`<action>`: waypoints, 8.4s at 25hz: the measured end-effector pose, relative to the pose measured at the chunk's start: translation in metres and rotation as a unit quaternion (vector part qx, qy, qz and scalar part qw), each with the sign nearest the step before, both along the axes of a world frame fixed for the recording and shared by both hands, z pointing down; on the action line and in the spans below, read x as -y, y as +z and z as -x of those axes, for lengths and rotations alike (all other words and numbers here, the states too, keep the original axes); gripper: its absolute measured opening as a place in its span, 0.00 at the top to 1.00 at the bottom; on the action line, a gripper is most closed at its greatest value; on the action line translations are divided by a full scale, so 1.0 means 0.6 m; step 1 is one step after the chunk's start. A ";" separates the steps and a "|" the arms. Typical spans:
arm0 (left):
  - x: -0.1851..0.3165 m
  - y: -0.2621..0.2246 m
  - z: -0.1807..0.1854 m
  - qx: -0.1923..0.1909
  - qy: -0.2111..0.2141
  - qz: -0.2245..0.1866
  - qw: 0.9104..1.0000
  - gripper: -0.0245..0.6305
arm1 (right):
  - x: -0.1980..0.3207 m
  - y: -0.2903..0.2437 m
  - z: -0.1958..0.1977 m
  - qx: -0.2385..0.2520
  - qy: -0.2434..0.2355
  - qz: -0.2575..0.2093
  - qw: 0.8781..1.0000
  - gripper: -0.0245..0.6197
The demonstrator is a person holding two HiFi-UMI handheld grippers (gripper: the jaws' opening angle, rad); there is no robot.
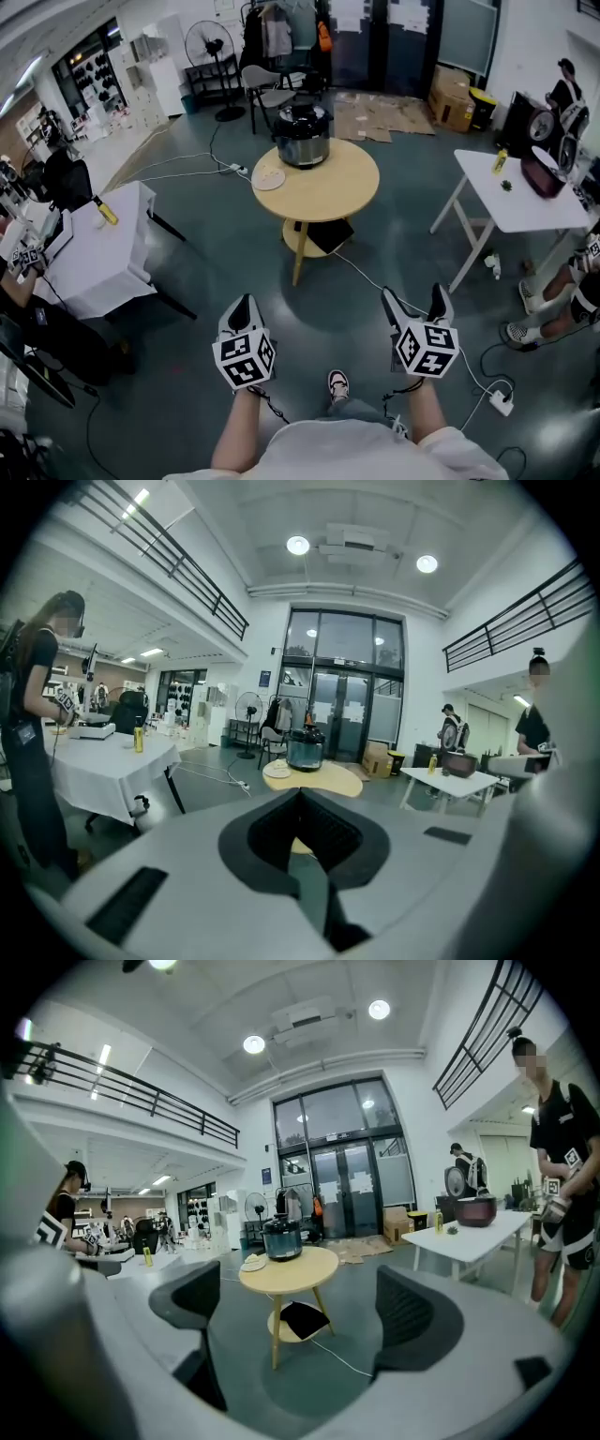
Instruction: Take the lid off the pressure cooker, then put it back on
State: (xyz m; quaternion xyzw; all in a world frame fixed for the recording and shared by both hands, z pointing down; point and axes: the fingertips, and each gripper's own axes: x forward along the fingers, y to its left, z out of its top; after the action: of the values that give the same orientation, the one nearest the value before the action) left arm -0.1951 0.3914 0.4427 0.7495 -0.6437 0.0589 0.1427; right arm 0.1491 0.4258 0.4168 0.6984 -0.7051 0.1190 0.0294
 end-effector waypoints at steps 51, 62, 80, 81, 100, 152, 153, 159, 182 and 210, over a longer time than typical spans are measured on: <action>0.756 -0.032 -0.106 0.029 0.004 -0.013 0.999 0.97 | 0.724 0.005 -0.134 0.019 0.025 -0.003 1.000 0.21; 0.935 -0.032 -0.067 0.031 0.014 -0.016 0.999 0.97 | 0.897 0.003 -0.107 0.021 0.042 -0.006 0.999 0.21; 1.035 -0.007 -0.020 0.020 -0.011 0.006 1.000 0.97 | 1.020 0.013 -0.074 0.004 0.011 0.023 1.000 0.22; 1.037 -0.005 -0.021 0.019 -0.014 0.007 1.000 0.97 | 1.027 0.012 -0.074 0.003 0.006 0.024 1.000 0.22; 1.017 0.027 0.025 -0.004 -0.122 0.025 0.992 0.97 | 1.204 -0.073 -0.063 -0.068 -0.140 0.004 0.988 0.23; 0.945 0.080 0.090 -0.006 -0.324 0.069 0.943 0.97 | 1.460 0.012 0.235 -0.199 -0.589 0.071 0.780 0.29; 0.945 0.081 0.088 -0.008 -0.325 0.070 0.943 0.97 | 1.460 0.013 0.237 -0.199 -0.593 0.073 0.777 0.30; 0.944 0.087 0.082 -0.014 -0.328 0.075 0.942 0.97 | 1.455 0.015 0.247 -0.199 -0.607 0.077 0.765 0.40; 0.925 0.100 0.106 -0.018 -0.344 0.083 0.935 0.97 | 1.449 0.029 0.265 -0.211 -0.665 0.085 0.712 0.50; 0.951 0.100 0.122 -0.023 -0.335 0.084 0.938 0.97 | 1.452 0.020 0.262 -0.219 -0.670 0.103 0.702 0.52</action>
State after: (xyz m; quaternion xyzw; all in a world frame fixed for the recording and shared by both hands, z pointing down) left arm -0.2685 -0.1789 0.5027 0.4765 -0.8470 0.0444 0.2315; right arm -0.0078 -0.4453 0.4290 0.0414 -0.9440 -0.0168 0.3270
